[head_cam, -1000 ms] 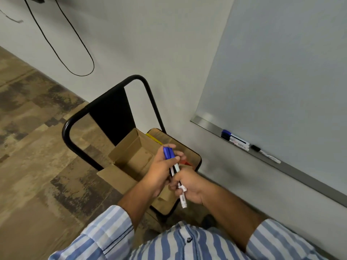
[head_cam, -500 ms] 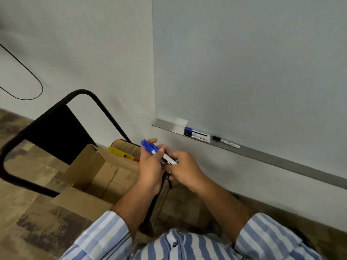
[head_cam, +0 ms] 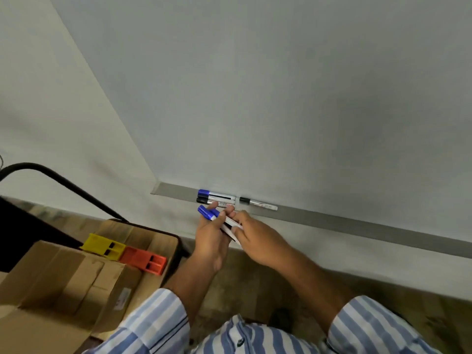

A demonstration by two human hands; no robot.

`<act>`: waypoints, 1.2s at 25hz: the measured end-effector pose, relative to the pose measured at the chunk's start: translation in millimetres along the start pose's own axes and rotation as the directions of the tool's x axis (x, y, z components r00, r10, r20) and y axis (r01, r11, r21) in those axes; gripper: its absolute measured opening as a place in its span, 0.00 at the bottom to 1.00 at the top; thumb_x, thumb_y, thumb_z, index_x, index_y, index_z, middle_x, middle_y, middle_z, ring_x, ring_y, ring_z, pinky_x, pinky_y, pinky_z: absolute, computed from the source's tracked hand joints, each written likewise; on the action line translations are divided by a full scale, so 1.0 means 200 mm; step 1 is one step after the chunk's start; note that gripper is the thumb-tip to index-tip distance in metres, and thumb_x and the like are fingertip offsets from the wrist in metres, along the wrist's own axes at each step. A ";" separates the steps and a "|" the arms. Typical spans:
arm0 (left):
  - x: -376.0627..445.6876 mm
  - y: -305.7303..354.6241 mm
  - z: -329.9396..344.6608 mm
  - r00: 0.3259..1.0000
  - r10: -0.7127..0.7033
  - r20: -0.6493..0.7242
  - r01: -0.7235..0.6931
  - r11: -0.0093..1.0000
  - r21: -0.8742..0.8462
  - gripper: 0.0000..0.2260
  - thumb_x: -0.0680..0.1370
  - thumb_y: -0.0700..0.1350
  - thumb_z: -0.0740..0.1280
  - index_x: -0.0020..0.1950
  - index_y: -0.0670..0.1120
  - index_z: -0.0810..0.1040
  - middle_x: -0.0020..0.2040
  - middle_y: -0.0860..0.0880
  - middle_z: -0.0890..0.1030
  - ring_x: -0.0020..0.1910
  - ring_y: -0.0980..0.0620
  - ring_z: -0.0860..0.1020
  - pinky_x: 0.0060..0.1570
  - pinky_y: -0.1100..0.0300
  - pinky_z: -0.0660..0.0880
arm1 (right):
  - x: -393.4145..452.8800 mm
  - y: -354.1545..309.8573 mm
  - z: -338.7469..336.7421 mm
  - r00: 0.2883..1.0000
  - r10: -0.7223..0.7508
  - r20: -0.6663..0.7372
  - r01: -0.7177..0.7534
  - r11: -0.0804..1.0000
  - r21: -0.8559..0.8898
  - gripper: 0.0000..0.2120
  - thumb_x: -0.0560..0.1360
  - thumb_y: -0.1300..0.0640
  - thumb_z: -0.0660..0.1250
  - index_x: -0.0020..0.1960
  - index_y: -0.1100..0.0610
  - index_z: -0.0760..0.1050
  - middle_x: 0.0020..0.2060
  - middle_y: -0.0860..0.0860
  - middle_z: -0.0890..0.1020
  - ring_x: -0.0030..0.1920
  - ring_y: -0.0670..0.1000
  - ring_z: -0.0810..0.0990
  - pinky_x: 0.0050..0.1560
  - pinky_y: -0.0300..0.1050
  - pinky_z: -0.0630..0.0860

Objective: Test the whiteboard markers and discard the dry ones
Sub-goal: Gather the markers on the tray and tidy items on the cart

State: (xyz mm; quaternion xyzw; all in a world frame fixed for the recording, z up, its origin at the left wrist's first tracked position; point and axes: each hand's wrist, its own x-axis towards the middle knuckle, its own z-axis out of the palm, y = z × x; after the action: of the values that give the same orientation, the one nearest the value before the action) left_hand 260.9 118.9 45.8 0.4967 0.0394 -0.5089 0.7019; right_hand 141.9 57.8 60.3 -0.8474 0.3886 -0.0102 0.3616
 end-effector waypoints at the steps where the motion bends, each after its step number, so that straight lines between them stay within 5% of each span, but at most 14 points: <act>1: 0.03 -0.06 0.06 1.000 -0.028 -0.005 0.028 0.999 -0.022 0.13 0.87 0.35 0.59 0.67 0.46 0.76 0.62 0.38 0.85 0.60 0.41 0.84 0.67 0.40 0.78 | 0.00 0.09 -0.05 1.000 -0.004 0.004 0.004 1.000 -0.004 0.20 0.87 0.49 0.59 0.79 0.45 0.65 0.70 0.51 0.80 0.63 0.55 0.82 0.58 0.50 0.78; 5: 0.16 -0.31 0.29 0.982 -0.110 -0.152 0.113 0.993 0.014 0.10 0.87 0.37 0.61 0.66 0.41 0.77 0.61 0.36 0.85 0.59 0.40 0.85 0.65 0.42 0.80 | 0.07 0.49 -0.19 0.996 0.051 -0.067 -0.056 0.996 -0.074 0.18 0.86 0.54 0.63 0.75 0.47 0.73 0.64 0.52 0.83 0.60 0.57 0.82 0.58 0.50 0.79; 9: 0.26 -0.42 0.41 0.927 -0.180 -0.330 0.206 0.978 0.045 0.10 0.87 0.43 0.63 0.53 0.37 0.77 0.54 0.39 0.79 0.58 0.41 0.83 0.63 0.41 0.80 | 0.19 0.80 -0.26 0.983 0.106 -0.151 -0.124 0.985 -0.118 0.14 0.84 0.56 0.66 0.69 0.49 0.79 0.57 0.52 0.84 0.56 0.57 0.82 0.56 0.51 0.79; 13: 0.29 -0.44 0.42 0.911 -0.164 -0.379 0.286 0.913 0.291 0.16 0.85 0.54 0.65 0.49 0.43 0.83 0.52 0.41 0.80 0.55 0.44 0.79 0.62 0.44 0.81 | 0.30 0.91 -0.21 0.975 0.101 -0.199 -0.126 0.985 -0.120 0.10 0.81 0.53 0.69 0.61 0.48 0.83 0.49 0.51 0.86 0.50 0.56 0.84 0.49 0.49 0.81; 17: 0.30 -0.40 0.33 0.927 -0.152 -0.342 0.280 0.888 0.365 0.13 0.84 0.50 0.68 0.55 0.42 0.85 0.48 0.42 0.80 0.49 0.46 0.79 0.47 0.53 0.79 | 0.40 0.89 -0.08 0.961 0.050 -0.270 -0.102 0.979 -0.180 0.12 0.82 0.52 0.68 0.63 0.49 0.84 0.51 0.51 0.86 0.51 0.56 0.83 0.47 0.46 0.77; 22: 0.36 -0.31 0.26 0.944 -0.123 -0.307 0.271 0.819 0.505 0.09 0.82 0.44 0.71 0.59 0.41 0.80 0.57 0.39 0.83 0.56 0.42 0.84 0.46 0.55 0.82 | 0.48 0.83 0.02 0.929 0.122 -0.350 -0.129 0.992 0.002 0.13 0.82 0.52 0.69 0.65 0.48 0.83 0.55 0.50 0.87 0.55 0.55 0.83 0.55 0.49 0.80; 26: 0.42 -0.21 0.21 0.960 -0.161 -0.228 0.261 0.810 0.525 0.18 0.80 0.39 0.74 0.66 0.48 0.72 0.58 0.40 0.84 0.54 0.44 0.86 0.41 0.53 0.84 | 0.46 0.88 0.03 0.905 0.134 -0.403 -0.126 0.991 0.048 0.13 0.81 0.54 0.70 0.66 0.50 0.84 0.58 0.52 0.87 0.58 0.56 0.83 0.61 0.50 0.79; 30: 0.51 -0.16 0.18 0.981 -0.163 -0.107 0.195 0.790 0.582 0.23 0.78 0.34 0.73 0.69 0.49 0.71 0.59 0.40 0.81 0.54 0.42 0.86 0.47 0.52 0.84 | 0.37 0.93 0.03 0.830 0.091 -0.551 -0.090 0.996 0.029 0.12 0.80 0.59 0.72 0.63 0.54 0.85 0.55 0.53 0.86 0.57 0.55 0.81 0.60 0.46 0.76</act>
State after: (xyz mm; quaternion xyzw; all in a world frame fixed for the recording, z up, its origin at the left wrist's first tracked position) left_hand 270.1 24.2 -14.5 0.6967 -0.0555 -0.5473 0.4604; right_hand 74.2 -67.9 -78.9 -0.7888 0.5159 -0.2371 0.2354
